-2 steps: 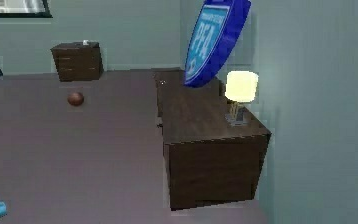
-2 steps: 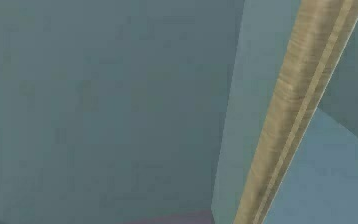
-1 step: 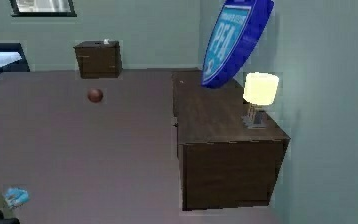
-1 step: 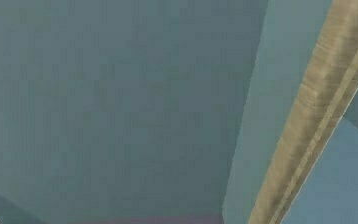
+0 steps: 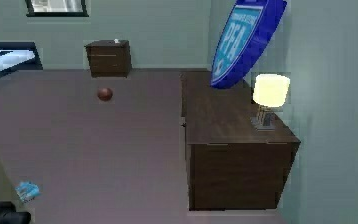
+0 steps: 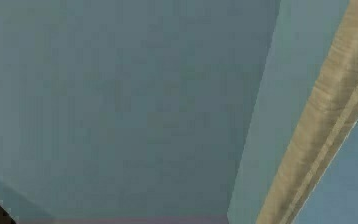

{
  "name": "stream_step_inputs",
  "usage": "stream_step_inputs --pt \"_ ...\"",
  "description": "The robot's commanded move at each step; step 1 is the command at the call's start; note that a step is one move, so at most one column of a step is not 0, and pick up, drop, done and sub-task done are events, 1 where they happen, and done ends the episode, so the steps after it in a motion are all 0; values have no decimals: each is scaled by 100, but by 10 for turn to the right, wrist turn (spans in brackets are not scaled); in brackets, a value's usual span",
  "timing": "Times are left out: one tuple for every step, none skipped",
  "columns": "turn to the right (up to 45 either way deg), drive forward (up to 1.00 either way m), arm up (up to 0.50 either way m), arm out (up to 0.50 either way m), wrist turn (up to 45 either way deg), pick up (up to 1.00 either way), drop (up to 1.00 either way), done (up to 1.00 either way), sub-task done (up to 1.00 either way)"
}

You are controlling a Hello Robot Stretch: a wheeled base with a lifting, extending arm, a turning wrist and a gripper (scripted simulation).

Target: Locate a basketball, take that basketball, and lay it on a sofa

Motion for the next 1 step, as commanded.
stream_step_inputs --pt "0 50 0 0 0 0 0 0 0"
